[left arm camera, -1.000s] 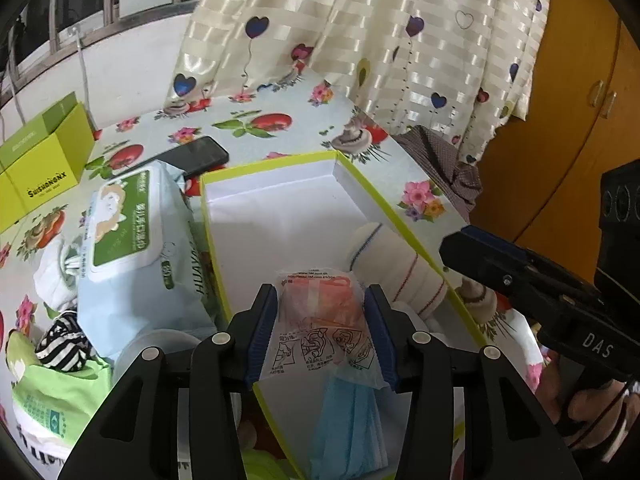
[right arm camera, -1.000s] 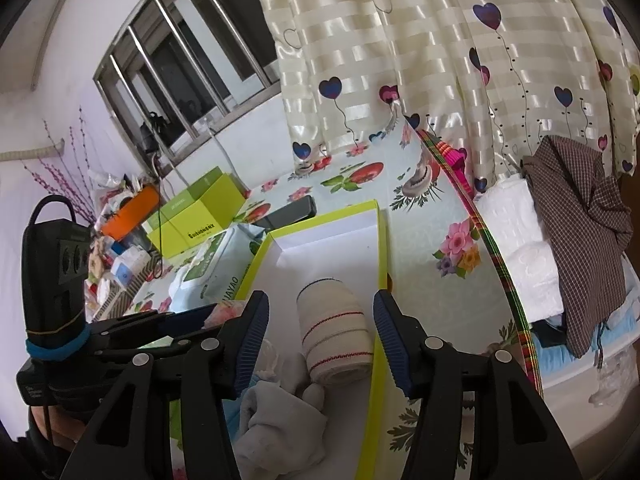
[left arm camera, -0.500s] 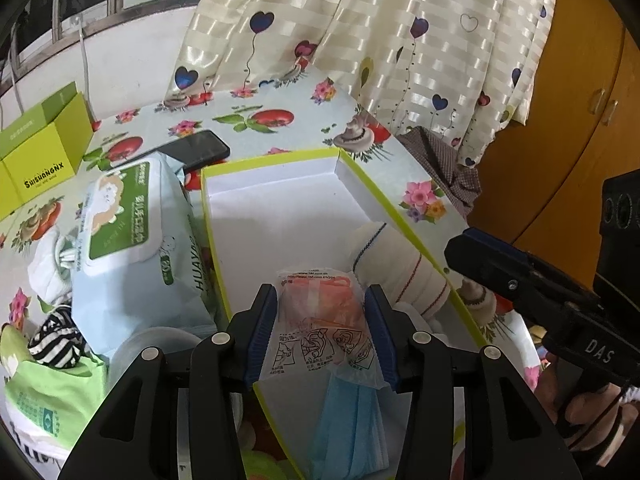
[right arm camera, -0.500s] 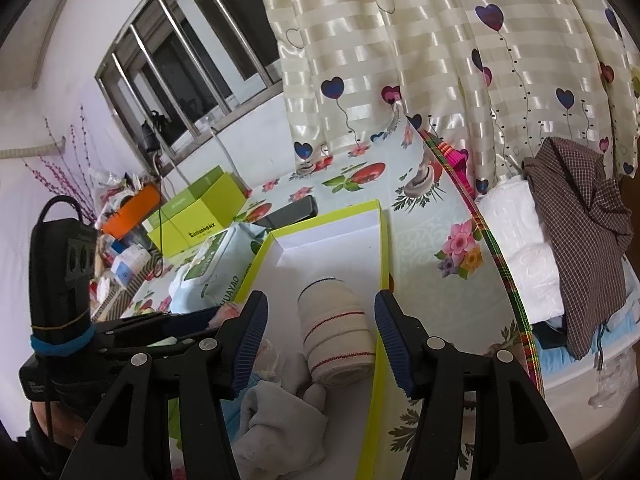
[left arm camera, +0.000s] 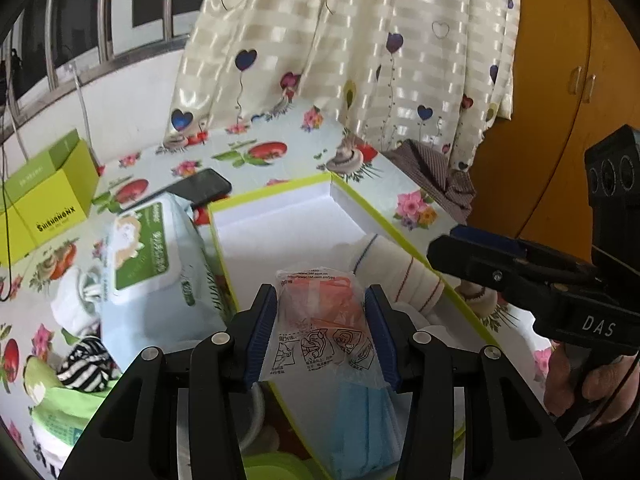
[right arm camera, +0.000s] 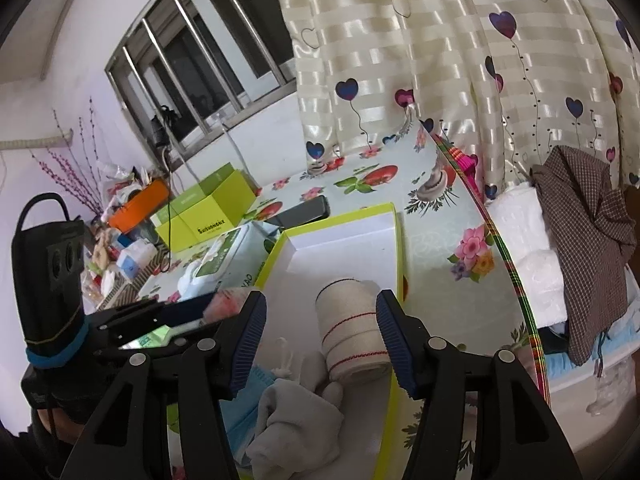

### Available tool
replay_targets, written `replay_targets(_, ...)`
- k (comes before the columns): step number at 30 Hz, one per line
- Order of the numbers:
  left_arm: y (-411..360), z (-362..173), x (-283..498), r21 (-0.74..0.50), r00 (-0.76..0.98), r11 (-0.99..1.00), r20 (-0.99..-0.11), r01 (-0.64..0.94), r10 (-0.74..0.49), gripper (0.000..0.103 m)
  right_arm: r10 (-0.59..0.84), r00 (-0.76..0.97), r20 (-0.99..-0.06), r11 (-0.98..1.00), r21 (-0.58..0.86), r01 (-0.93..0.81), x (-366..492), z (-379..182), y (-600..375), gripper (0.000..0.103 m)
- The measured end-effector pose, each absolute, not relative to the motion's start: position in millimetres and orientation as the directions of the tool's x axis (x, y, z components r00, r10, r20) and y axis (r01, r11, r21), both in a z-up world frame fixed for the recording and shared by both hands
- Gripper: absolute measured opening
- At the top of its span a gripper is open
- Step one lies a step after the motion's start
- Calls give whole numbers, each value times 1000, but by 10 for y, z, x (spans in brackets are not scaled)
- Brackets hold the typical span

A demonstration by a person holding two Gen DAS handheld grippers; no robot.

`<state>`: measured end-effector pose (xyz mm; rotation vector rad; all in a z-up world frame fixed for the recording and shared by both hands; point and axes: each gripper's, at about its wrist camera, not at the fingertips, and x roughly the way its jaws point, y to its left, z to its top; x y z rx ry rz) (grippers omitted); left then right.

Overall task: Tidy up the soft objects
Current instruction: 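Lower the pink plastic bag into the tray and open the left tool, then withdraw both tools from the tray toward the striped sock and green cloth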

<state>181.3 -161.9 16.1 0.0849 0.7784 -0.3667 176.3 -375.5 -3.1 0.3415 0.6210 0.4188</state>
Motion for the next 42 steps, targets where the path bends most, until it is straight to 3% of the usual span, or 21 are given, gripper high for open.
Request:
replay_targets(10,-1520,217,1776,-125,656,930,-676,345,-334,47,456,736,-501,876,398,-273,1625,25,-3685,57)
replay_targets(14,-1493,245,1779,-142,656,929,-673,341,-343,61,447,738,-507,883,385,-270,1569,50,-3668,57)
replay_targets(31,-1351,421,1444,-180,664,921,-646,347,-376,61,422,746,-515,900,335,-278,1276,236,-3527,58)
replay_targets(42,-983,491,951,-171,711,940,-618,296,-336,61,444,736,-512,896,271,-352,981,408,-3172,64)
